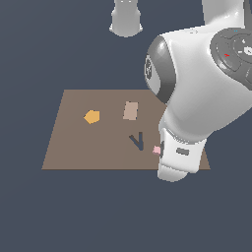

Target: Insert a designated object into the corresponding slot on a board.

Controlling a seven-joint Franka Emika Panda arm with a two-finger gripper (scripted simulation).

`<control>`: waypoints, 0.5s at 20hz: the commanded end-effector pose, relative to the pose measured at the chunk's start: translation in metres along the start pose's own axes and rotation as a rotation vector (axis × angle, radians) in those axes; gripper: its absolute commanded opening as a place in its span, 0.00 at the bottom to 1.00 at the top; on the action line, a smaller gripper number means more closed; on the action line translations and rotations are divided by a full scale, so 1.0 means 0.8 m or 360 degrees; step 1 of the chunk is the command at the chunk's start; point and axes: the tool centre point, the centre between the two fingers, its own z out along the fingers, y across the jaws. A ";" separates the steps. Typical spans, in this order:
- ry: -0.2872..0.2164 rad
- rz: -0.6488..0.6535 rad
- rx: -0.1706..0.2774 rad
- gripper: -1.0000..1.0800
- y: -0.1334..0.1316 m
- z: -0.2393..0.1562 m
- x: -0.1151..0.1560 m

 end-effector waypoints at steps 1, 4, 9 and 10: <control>0.0000 -0.0122 -0.0001 0.00 -0.018 -0.001 0.019; 0.0000 -0.0225 -0.0001 0.00 -0.035 -0.002 0.033; -0.0001 -0.0312 0.0000 0.00 -0.050 -0.002 0.045; -0.0001 -0.0319 0.0000 0.00 -0.051 -0.002 0.045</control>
